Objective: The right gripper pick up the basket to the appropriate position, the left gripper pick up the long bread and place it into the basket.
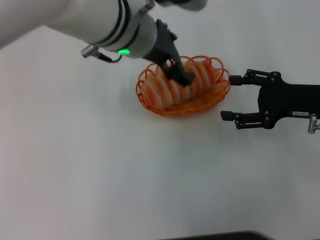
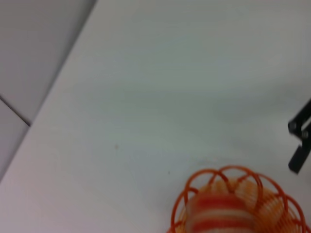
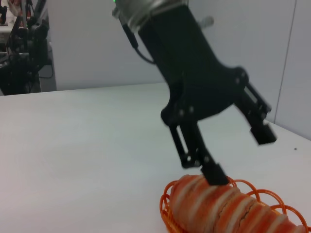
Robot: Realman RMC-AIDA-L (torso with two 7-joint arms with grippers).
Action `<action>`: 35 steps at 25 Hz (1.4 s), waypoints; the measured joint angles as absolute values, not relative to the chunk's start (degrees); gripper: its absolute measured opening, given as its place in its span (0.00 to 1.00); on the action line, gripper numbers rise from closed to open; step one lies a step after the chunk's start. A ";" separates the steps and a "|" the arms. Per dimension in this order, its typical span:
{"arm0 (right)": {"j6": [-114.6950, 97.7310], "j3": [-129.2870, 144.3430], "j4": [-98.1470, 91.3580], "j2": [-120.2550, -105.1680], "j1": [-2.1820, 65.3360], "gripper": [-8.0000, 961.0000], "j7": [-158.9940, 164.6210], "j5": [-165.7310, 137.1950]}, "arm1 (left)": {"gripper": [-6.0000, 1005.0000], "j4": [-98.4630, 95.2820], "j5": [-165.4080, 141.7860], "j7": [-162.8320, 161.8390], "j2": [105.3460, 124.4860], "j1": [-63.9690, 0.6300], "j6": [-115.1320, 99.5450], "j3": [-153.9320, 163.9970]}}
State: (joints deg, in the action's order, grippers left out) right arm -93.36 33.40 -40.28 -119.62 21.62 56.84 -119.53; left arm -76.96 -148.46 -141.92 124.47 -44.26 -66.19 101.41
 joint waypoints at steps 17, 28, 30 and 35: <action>-93.34 32.76 -39.70 -119.62 21.78 0.93 56.73 -119.30 | 0.93 -66.18 -108.16 -109.80 123.47 -27.65 -85.51 52.50; -93.42 32.71 -39.37 -119.62 20.89 0.93 55.02 -118.09 | 0.93 -34.65 -107.83 -79.65 117.45 -25.48 -95.32 40.69; -93.44 33.08 -39.37 -119.62 20.70 0.93 55.00 -118.23 | 0.93 -34.39 -110.38 -79.31 117.43 -24.95 -94.67 40.95; -93.50 33.27 -39.34 -119.62 20.48 0.93 54.84 -118.30 | 0.93 -34.28 -114.51 -79.12 117.63 -24.52 -93.33 40.95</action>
